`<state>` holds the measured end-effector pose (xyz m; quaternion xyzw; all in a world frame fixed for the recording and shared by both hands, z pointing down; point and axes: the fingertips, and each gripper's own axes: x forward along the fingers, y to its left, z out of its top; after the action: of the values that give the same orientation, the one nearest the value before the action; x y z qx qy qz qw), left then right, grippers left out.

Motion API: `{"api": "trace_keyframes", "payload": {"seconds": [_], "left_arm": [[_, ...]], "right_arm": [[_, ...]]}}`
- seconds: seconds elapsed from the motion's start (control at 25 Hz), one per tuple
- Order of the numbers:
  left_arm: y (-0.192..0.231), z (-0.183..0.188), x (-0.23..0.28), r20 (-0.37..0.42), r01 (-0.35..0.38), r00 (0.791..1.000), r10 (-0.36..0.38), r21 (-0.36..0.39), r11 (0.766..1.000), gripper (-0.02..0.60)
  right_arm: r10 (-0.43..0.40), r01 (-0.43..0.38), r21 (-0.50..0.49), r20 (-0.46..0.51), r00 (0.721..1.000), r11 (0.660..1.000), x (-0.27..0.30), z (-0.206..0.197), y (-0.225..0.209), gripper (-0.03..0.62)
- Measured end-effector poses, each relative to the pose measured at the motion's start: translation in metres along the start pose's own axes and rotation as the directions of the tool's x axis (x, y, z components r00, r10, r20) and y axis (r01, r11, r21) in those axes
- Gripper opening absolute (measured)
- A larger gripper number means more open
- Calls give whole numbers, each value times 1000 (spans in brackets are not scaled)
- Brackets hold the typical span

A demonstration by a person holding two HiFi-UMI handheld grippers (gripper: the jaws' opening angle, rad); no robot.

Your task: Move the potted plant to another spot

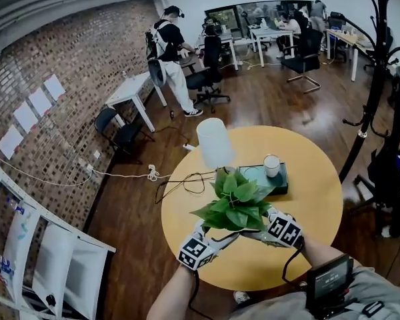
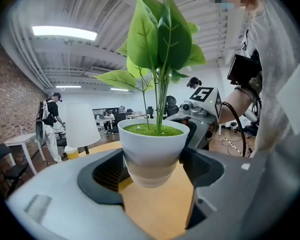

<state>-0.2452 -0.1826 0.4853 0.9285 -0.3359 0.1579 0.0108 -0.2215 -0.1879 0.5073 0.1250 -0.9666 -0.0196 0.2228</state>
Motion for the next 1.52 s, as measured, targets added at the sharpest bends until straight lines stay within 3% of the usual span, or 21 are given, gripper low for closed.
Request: {"api": "trace_keyframes", "payload": {"seconds": [0.52, 1.12, 1.52], "left_arm": [[62, -38, -44, 9, 64, 998, -64, -41, 997, 377], [102, -82, 9, -38, 44, 998, -49, -132, 990, 377], [126, -137, 35, -87, 35, 995, -52, -195, 980, 377]], "right_arm": [[-34, 36, 32, -57, 998, 999, 80, 23, 7, 341], [23, -18, 51, -98, 995, 999, 115, -24, -45, 342], [78, -67, 78, -137, 988, 995, 156, -70, -63, 341]]}}
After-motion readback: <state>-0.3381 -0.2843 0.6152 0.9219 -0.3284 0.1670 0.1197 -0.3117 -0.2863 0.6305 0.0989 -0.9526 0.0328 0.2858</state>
